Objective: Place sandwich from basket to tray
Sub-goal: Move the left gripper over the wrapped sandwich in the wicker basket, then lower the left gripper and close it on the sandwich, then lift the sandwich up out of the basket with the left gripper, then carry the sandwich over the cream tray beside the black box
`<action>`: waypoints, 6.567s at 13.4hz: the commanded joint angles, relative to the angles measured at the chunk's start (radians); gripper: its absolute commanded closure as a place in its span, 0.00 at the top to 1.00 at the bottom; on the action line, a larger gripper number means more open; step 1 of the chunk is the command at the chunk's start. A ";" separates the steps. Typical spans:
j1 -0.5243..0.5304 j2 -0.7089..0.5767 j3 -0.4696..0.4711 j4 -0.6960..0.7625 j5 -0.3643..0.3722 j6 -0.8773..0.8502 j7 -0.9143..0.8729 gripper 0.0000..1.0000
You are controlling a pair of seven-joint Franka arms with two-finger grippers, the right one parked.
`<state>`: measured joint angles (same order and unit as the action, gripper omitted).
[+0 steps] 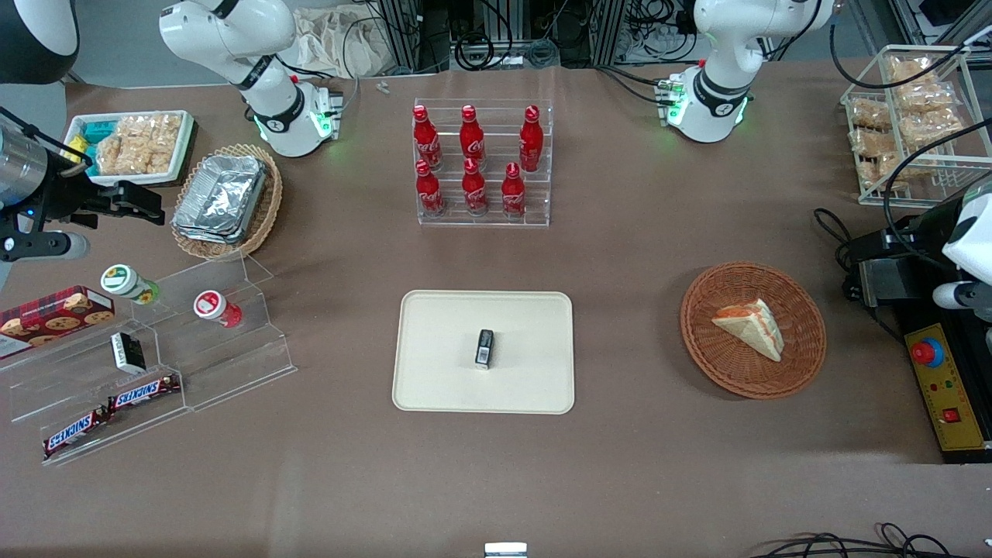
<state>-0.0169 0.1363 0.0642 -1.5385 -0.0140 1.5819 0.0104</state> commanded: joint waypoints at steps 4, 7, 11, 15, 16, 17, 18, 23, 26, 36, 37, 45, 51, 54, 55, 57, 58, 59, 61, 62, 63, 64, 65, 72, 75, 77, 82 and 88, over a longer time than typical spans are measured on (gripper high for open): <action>0.015 -0.001 -0.021 0.017 0.026 -0.025 0.010 1.00; 0.012 0.000 -0.021 -0.001 0.040 -0.026 0.005 1.00; 0.012 -0.032 -0.021 -0.109 0.031 0.006 0.002 1.00; 0.012 -0.102 -0.021 -0.276 0.028 0.142 -0.009 1.00; 0.012 -0.109 -0.021 -0.308 0.028 0.170 -0.032 1.00; 0.011 -0.104 -0.023 -0.331 0.026 0.193 -0.055 1.00; 0.003 -0.100 -0.023 -0.360 0.026 0.220 -0.078 1.00; -0.050 -0.063 -0.030 -0.463 0.029 0.397 -0.350 1.00; -0.052 -0.017 -0.030 -0.494 0.042 0.447 -0.415 1.00; -0.043 0.107 -0.030 -0.540 0.002 0.720 -1.046 0.99; -0.043 0.115 -0.030 -0.555 0.002 0.759 -1.087 0.99; -0.043 0.140 -0.030 -0.635 0.009 0.872 -1.126 0.99; -0.045 0.134 -0.030 -0.597 0.009 0.833 -1.135 0.00; -0.055 0.097 -0.030 -0.499 0.011 0.640 -1.138 0.00; -0.055 0.070 -0.032 -0.452 0.016 0.519 -1.124 0.00; -0.055 0.020 -0.040 -0.352 0.020 0.320 -1.110 0.00; -0.055 -0.003 -0.059 -0.304 0.016 0.232 -1.077 0.00; -0.055 -0.013 -0.078 -0.251 0.011 0.139 -1.043 0.00; -0.055 -0.011 -0.144 -0.181 0.008 0.067 -1.003 0.00; -0.055 -0.004 -0.173 -0.177 0.009 0.069 -0.977 0.00; -0.054 -0.006 -0.196 -0.175 0.009 0.067 -0.948 0.00; -0.055 -0.003 -0.217 -0.176 0.009 0.067 -0.891 0.00; -0.058 0.006 -0.257 -0.179 0.009 0.076 -0.871 0.00; -0.090 0.084 -0.447 -0.157 0.020 0.197 -0.831 0.00; -0.170 0.143 -0.454 -0.157 0.054 0.350 -0.859 0.00; -0.204 0.216 -0.455 -0.157 0.159 0.446 -0.917 0.00; -0.261 0.386 -0.454 -0.082 0.249 0.569 -0.920 0.00; -0.288 0.528 -0.454 -0.006 0.304 0.648 -0.922 0.04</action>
<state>-0.2872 0.6208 -0.3909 -1.5875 0.2669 2.2030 -0.8935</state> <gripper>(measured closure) 0.868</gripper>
